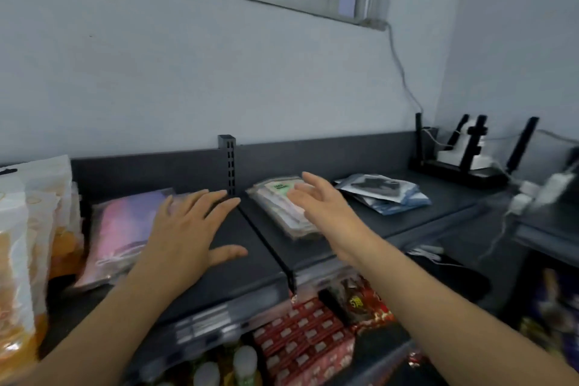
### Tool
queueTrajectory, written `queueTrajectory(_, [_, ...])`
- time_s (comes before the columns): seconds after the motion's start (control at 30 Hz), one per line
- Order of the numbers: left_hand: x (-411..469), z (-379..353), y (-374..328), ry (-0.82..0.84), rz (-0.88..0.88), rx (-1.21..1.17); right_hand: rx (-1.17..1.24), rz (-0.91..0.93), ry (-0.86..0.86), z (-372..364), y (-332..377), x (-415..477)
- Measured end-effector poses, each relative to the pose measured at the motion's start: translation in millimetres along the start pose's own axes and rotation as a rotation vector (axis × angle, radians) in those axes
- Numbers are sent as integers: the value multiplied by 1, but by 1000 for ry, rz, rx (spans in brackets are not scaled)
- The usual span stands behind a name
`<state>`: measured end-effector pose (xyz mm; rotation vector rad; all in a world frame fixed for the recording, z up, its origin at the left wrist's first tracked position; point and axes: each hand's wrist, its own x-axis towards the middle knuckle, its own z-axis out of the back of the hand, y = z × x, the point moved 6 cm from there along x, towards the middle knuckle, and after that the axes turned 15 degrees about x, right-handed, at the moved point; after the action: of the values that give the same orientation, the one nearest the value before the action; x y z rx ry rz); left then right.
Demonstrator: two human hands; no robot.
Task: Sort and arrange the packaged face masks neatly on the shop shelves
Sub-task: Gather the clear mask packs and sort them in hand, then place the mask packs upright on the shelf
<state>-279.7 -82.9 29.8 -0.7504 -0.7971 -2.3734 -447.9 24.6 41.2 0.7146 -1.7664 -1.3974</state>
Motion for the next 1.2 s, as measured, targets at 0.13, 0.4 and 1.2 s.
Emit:
queueTrajectory(0.13, [10, 12, -34, -80, -64, -48, -110, 40, -167, 68, 20, -34])
queueTrajectory(0.4, [19, 25, -85, -116, -129, -173, -289, -10, -463, 168, 23, -93])
queueTrajectory(1.2, [146, 10, -281, -25, -144, -209, -480, 71, -283, 362, 4, -9])
